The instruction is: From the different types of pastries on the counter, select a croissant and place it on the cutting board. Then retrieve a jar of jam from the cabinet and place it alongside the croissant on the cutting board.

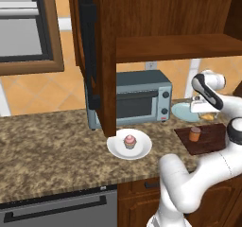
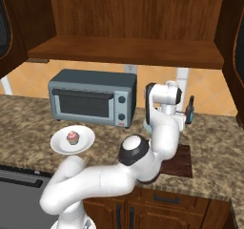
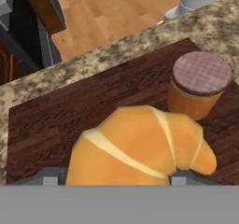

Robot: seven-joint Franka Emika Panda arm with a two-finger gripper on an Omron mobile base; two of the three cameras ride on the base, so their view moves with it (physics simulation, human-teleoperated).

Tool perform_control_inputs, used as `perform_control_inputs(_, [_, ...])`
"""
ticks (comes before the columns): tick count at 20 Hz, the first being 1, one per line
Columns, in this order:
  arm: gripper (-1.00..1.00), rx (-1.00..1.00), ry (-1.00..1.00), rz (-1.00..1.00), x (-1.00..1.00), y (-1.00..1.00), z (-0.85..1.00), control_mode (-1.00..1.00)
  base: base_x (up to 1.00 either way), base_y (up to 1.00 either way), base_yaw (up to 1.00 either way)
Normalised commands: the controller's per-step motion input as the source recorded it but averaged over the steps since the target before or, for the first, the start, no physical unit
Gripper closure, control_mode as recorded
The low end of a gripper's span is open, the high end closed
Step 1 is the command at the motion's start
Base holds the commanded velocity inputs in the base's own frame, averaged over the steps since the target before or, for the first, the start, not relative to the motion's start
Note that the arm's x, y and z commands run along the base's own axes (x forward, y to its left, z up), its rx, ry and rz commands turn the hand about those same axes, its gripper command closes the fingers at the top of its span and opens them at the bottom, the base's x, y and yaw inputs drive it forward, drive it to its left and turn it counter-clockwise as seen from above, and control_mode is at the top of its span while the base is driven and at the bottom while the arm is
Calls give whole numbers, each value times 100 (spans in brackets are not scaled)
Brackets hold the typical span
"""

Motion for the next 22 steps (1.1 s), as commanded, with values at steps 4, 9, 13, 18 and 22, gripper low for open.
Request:
perform_control_inputs(4, [100,-8,-1,-3,1,0,-41,-100,0,0,0])
perform_control_inputs(9, [100,-12,-10,-2,0,0,-21,-100,0,0,0])
perform_control_inputs(13, [100,-5,-12,0,-42,0,0,-100,0,0,0])
perform_control_inputs(18, [100,-1,-7,0,-66,-1,0,-100,0,0,0])
perform_control_inputs(22, [100,-4,-6,0,-27,0,-6,-100,0,0,0])
